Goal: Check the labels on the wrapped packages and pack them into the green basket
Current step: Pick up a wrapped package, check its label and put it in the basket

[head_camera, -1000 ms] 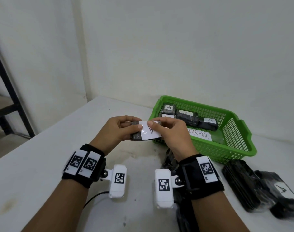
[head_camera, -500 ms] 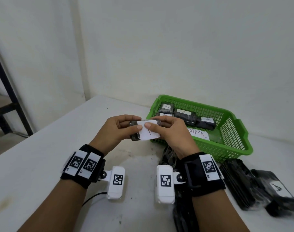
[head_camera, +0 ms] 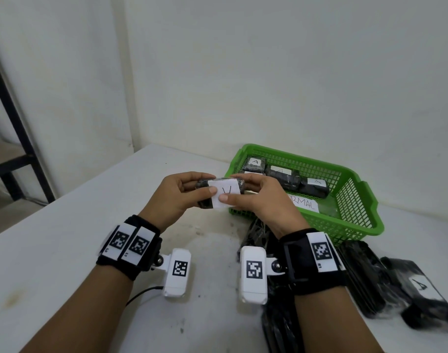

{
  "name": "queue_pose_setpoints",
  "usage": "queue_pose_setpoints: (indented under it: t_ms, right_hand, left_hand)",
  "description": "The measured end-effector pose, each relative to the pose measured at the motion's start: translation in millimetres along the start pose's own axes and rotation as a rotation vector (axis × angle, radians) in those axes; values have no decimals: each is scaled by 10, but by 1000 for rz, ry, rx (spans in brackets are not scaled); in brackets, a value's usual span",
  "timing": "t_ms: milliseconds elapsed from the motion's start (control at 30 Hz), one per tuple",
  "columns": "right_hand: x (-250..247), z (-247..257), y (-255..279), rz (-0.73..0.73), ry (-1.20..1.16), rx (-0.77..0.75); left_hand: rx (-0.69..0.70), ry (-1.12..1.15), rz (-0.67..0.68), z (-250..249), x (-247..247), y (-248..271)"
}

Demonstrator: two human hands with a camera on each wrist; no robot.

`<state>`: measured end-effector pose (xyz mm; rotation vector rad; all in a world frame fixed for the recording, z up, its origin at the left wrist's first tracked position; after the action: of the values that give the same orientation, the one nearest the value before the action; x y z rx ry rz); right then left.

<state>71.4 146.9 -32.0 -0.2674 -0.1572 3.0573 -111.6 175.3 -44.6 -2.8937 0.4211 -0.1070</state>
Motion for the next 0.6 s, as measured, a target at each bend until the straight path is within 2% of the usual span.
queue_pose_setpoints:
  t_ms: [133,233,300,400,600]
  right_hand:
    - [-41,26,-6,-47,-29,-20]
    - [-42,40,1,-28,-5,-33]
    - [-4,14,-1,29,15,17]
    - [47,-13,18,89,-132,145]
    - [18,-67,15,73,-135,140]
  left_hand:
    - [40,-37,29,-35,29,23]
    - [79,-41,20,-42,45,19]
    - [110,-31,-1,-52,24,13]
    - [152,-36,8,-80,8,9]
    - [199,-122,107,-145,133,76]
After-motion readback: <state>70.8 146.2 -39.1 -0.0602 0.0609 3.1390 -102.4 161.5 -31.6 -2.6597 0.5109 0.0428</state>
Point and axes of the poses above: each hand's wrist, its own y-axis away from the middle knuckle, its own x-axis out of the palm, z = x × y, the point moved 7 cm from there along -y, towards the middle knuckle, and after that the axes turned 1 degree about -z, right-handed, at the moved point
